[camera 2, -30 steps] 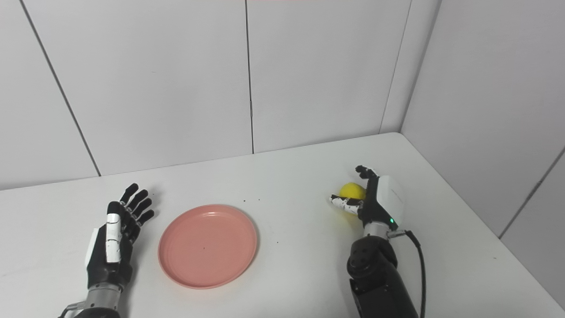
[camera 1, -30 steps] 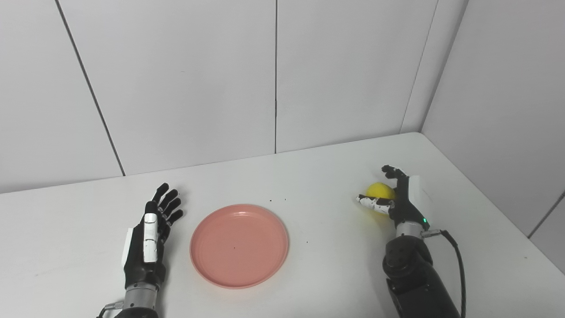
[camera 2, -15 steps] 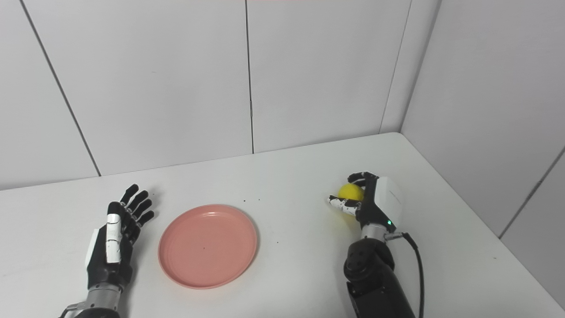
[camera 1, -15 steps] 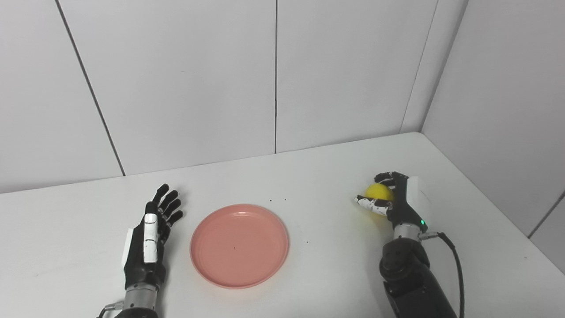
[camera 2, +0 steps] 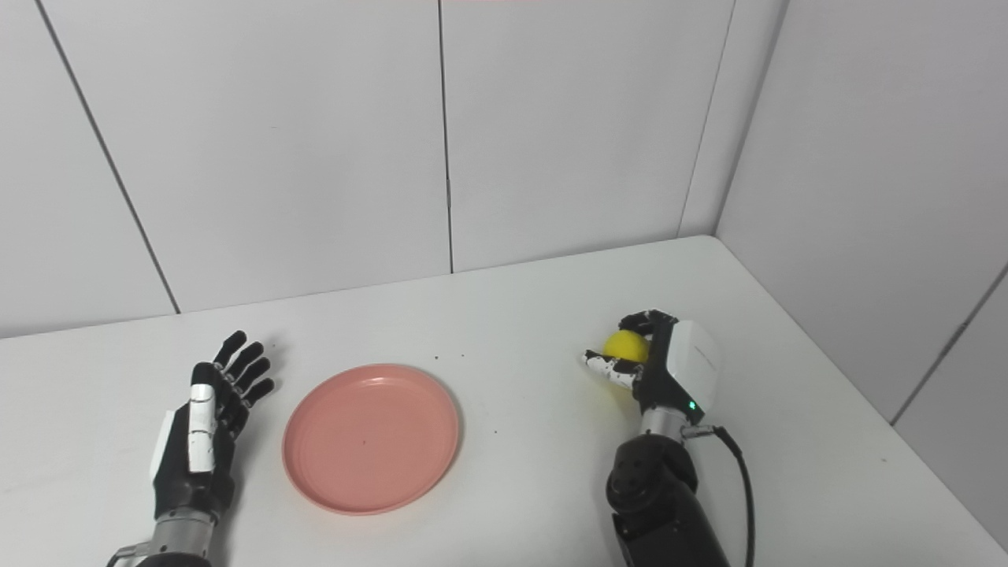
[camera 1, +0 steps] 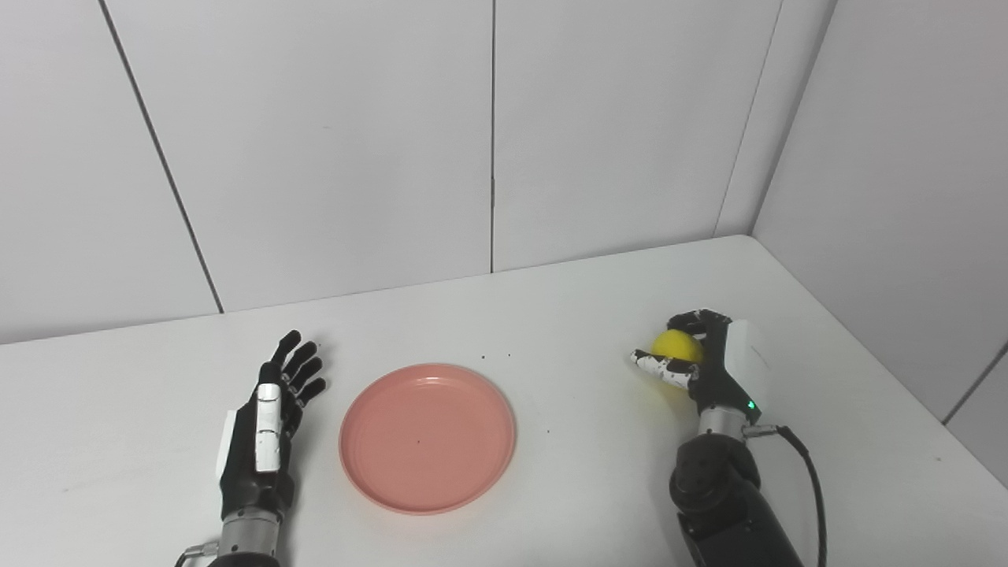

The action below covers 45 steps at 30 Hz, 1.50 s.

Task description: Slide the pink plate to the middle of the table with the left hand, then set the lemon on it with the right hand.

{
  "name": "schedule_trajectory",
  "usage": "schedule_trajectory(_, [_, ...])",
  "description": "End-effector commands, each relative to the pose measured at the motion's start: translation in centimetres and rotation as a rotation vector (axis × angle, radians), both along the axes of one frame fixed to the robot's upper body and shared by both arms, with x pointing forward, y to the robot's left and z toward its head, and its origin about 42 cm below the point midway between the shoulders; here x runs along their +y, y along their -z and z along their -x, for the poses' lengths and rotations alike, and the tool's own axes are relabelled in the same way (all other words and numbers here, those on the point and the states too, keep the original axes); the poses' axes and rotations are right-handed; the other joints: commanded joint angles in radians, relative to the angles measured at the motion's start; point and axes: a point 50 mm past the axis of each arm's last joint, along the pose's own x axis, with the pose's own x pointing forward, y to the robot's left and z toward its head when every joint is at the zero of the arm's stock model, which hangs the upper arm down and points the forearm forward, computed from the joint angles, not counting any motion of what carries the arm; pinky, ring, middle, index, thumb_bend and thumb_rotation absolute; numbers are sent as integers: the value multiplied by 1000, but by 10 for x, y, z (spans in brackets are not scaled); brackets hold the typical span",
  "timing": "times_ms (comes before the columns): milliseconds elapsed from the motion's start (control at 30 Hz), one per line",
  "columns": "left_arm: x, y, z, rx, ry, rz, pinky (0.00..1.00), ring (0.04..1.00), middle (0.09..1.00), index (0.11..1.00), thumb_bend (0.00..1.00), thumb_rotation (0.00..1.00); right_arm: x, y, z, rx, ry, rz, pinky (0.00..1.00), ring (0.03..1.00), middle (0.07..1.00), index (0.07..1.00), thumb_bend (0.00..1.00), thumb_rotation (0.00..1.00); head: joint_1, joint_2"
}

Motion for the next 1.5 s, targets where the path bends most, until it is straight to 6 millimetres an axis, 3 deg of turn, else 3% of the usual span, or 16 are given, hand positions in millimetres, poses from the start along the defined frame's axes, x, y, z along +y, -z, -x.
schedule_trajectory(0, [2, 10, 7, 13, -17, -18, 833, 869, 873, 860, 662, 1000, 14, -31, -4, -161, -58, 16, 320, 412, 508, 439, 493, 0, 9, -2])
schedule_trajectory(167, [-4, 9, 12, 8, -24, -33, 830, 863, 870, 856, 655, 1000, 38, -49, 3, -229, -148, -15, 332, 429, 501, 438, 495, 0, 61, -1])
schedule_trajectory(233, [-7, 8, 13, 6, -26, -24, 826, 860, 868, 854, 648, 1000, 48, -57, 5, -246, -185, -20, 150, 413, 489, 432, 517, 0, 87, 1])
schedule_trajectory(267, [-8, 8, 13, 5, -27, -16, 829, 862, 869, 854, 637, 1000, 51, -60, 6, -252, -199, -20, 123, 405, 486, 429, 520, 0, 87, 1])
schedule_trajectory(467, [-22, 5, 17, 2, -21, -10, 838, 877, 879, 864, 581, 1000, 82, -78, 10, -293, -346, -28, 158, 442, 476, 439, 524, 0, 169, 8])
schedule_trajectory(533, [-26, 3, 19, 7, -9, 0, 853, 889, 890, 876, 572, 1000, 93, -83, 10, -302, -396, -33, 176, 394, 492, 440, 521, 0, 184, 10])
schedule_trajectory(733, [-34, 0, 22, 15, 13, -5, 914, 924, 925, 917, 616, 1000, 123, -89, 10, -304, -530, -14, 104, 403, 489, 442, 523, 0, 250, 19])
schedule_trajectory(867, [-38, 0, 23, 24, -3, -10, 907, 928, 930, 922, 601, 1000, 141, -87, 8, -291, -610, -21, 167, 442, 478, 443, 525, 0, 282, 20])
schedule_trajectory(1033, [-42, 1, 25, 32, -3, -35, 917, 936, 937, 928, 581, 1000, 160, -81, 6, -245, -691, -18, 142, 443, 477, 442, 524, 0, 329, 19])
schedule_trajectory(1100, [-44, 1, 25, 38, 1, -30, 926, 939, 941, 934, 587, 1000, 166, -78, 4, -232, -721, 11, 113, 395, 487, 434, 522, 0, 342, 16])
schedule_trajectory(1300, [-49, 3, 25, 43, 3, -33, 941, 949, 953, 947, 598, 1000, 178, -66, 0, -215, -803, 38, 124, 440, 475, 448, 525, 0, 371, 12])
schedule_trajectory(1467, [-52, 4, 24, 36, 1, -30, 931, 946, 953, 948, 592, 1000, 191, -58, -2, -194, -866, 52, 124, 379, 491, 452, 520, 0, 376, 9])
